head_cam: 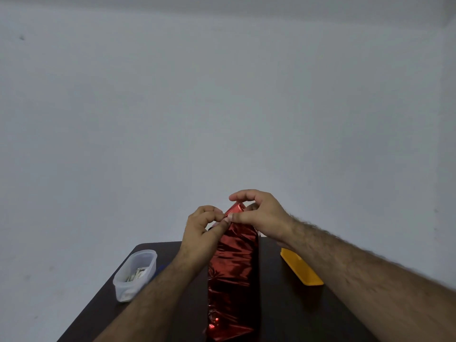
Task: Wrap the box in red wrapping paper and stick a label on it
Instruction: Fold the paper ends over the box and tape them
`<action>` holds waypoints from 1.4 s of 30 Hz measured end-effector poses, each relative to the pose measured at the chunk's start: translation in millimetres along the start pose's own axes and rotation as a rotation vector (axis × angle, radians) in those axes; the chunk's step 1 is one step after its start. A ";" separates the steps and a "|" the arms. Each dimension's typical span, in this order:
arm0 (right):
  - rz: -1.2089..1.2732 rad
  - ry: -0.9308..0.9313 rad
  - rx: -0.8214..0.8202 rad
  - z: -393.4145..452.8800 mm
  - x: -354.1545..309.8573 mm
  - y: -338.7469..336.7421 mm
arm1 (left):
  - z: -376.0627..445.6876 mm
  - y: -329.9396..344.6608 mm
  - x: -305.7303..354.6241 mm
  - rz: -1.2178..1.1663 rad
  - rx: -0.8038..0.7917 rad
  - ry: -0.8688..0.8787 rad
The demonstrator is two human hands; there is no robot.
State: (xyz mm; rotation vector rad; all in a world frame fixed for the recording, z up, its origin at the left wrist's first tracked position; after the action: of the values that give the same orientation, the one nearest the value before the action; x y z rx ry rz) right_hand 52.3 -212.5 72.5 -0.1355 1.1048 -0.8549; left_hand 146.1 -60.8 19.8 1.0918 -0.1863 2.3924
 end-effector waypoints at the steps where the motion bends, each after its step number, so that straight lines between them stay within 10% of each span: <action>1: -0.017 0.006 -0.043 1.0 1.1 -1.5 | 0.8 0.6 -0.3 -0.052 -0.028 -0.035; 31: -0.130 0.092 0.086 6.6 23.4 4.8 | 12.3 7.2 -22.8 -0.490 0.018 -0.535; 42: -0.053 0.298 0.213 13.1 37.9 2.2 | 26.1 10.7 -12.8 -0.080 -0.103 -0.287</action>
State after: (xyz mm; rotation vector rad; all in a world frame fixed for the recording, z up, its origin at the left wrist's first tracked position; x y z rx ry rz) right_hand 70.9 -240.1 50.1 0.1451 1.2821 -1.0575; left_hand 165.4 -83.3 28.6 1.3629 -0.3529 2.1233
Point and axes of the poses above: each hand's wrist, its own z-axis towards the middle knuckle, its own y-axis out of the palm, x = y × z, the point moved 3 cm from there along z, towards the middle knuckle, and after that the axes turned 15 degrees about -z, right-handed, at the moved point
